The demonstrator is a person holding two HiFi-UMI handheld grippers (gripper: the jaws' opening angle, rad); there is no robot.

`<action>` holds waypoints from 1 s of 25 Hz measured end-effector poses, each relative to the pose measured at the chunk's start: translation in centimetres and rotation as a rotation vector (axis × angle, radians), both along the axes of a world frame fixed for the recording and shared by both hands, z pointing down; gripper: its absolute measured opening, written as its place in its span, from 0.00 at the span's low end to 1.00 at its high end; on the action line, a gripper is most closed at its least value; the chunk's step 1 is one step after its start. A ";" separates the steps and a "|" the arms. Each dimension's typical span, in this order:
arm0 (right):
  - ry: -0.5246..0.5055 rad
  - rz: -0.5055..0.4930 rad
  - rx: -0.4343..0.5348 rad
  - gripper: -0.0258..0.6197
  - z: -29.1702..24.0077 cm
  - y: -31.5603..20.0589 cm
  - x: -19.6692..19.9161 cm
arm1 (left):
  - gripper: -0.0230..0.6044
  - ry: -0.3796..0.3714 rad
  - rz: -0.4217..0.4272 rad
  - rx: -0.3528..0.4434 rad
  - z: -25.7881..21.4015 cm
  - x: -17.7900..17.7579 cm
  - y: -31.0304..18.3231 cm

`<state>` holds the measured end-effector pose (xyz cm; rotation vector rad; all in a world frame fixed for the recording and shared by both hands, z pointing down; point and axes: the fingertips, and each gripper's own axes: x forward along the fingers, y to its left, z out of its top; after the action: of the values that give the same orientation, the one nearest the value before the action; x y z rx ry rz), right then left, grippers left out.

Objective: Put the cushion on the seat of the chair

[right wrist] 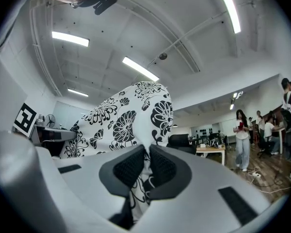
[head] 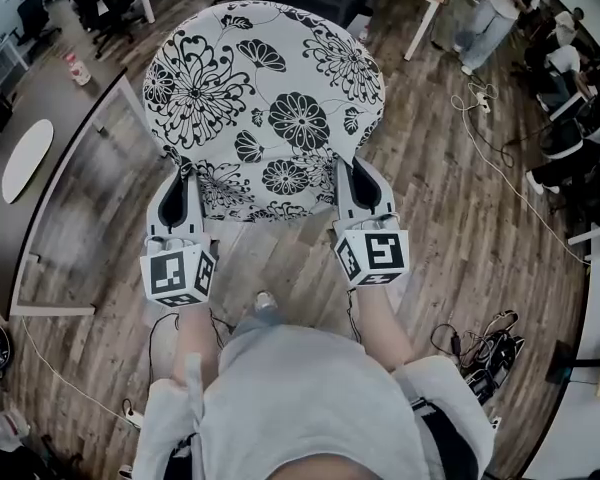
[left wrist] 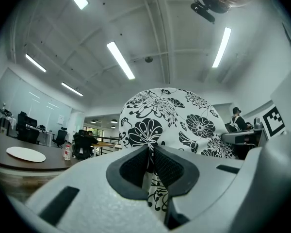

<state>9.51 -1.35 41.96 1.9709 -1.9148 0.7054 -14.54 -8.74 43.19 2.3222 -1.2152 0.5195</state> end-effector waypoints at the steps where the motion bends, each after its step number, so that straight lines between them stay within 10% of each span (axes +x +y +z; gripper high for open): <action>1: -0.003 0.004 0.002 0.08 0.0 0.0 0.0 | 0.08 0.000 0.003 0.003 0.0 0.0 0.0; 25: -0.039 0.001 0.002 0.09 0.3 -0.4 0.3 | 0.08 -0.015 -0.014 -0.002 -0.5 0.1 0.1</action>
<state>9.78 -1.71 42.24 1.9731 -1.9375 0.7484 -14.40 -8.61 42.67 2.3105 -1.2369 0.5335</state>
